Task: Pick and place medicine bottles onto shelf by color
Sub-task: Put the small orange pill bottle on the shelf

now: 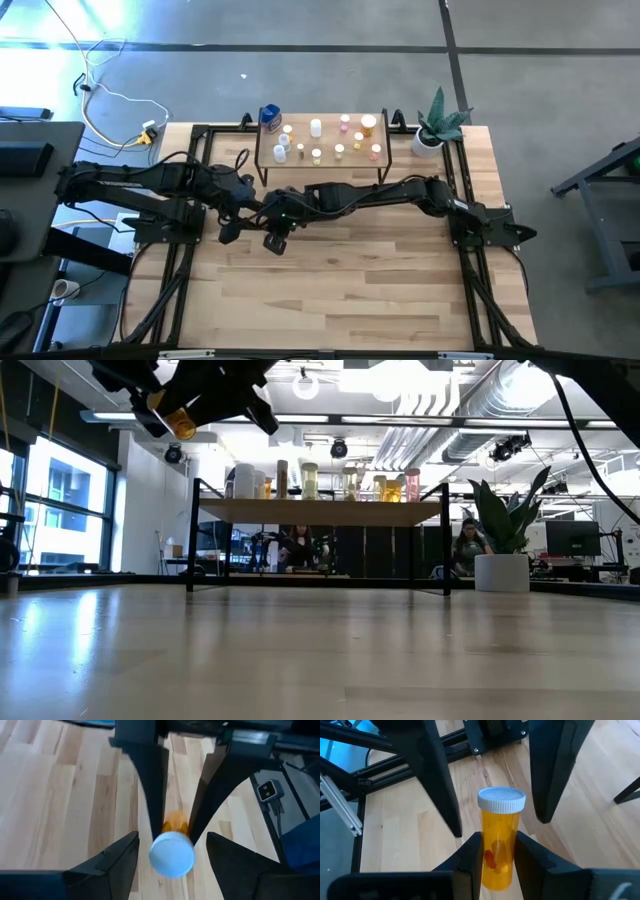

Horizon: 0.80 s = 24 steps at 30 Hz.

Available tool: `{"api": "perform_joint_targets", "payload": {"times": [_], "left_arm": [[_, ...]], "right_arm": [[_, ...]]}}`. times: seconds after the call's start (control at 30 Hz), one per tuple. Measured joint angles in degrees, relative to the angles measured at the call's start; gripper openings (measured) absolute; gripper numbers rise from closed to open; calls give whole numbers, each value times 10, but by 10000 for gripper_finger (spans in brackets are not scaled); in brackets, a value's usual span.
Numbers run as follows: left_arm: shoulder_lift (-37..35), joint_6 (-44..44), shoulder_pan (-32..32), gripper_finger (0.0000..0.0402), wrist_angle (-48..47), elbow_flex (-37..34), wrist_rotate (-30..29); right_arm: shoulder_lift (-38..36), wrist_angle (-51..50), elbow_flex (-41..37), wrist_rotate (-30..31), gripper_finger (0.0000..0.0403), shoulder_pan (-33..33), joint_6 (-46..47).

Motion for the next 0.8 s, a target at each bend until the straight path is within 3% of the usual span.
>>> {"api": "perform_joint_targets", "payload": {"times": [0.6,0.8], "left_arm": [[0,4,0,114,7,0,2],[0,4,0,107,7,0,2]], "right_arm": [[0,0,0,0,79,-1,0],[0,0,0,0,79,-1,-8]]}}
